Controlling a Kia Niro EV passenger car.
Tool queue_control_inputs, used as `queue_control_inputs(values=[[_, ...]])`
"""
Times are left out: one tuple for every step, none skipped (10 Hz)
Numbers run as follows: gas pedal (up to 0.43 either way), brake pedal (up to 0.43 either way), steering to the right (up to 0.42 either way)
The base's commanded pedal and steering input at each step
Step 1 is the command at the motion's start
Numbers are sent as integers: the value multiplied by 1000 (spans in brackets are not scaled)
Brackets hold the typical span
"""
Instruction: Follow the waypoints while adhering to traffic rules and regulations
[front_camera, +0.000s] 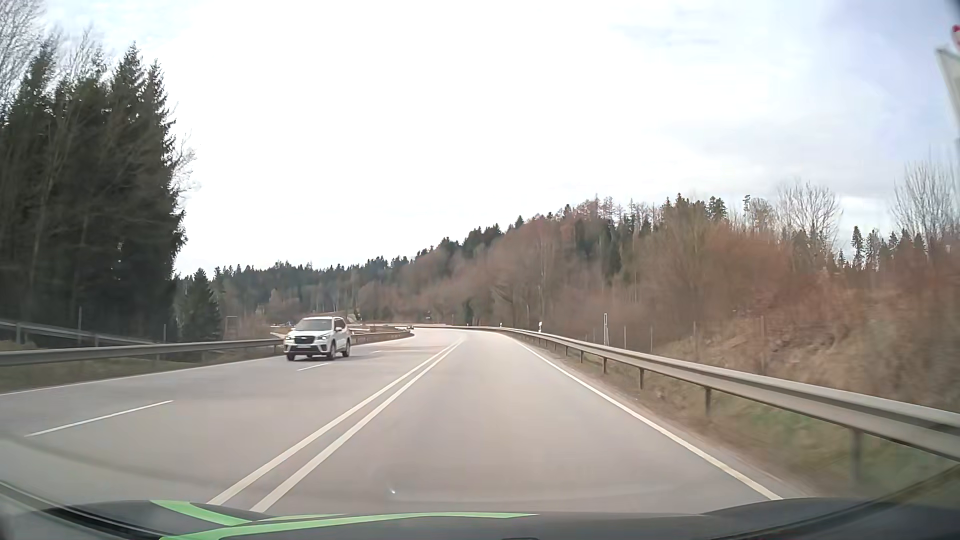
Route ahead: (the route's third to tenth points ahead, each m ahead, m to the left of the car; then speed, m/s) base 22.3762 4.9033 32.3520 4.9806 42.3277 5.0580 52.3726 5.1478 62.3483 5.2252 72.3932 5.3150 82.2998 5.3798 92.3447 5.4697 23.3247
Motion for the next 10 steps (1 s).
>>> queue_control_inputs(values=[[138, 0, 2], [130, 0, 2], [118, 0, 1], [110, 0, 1], [98, 0, 1], [98, 0, 1], [98, 0, 1], [98, 0, 1], [87, 0, 1], [87, 0, 1]])
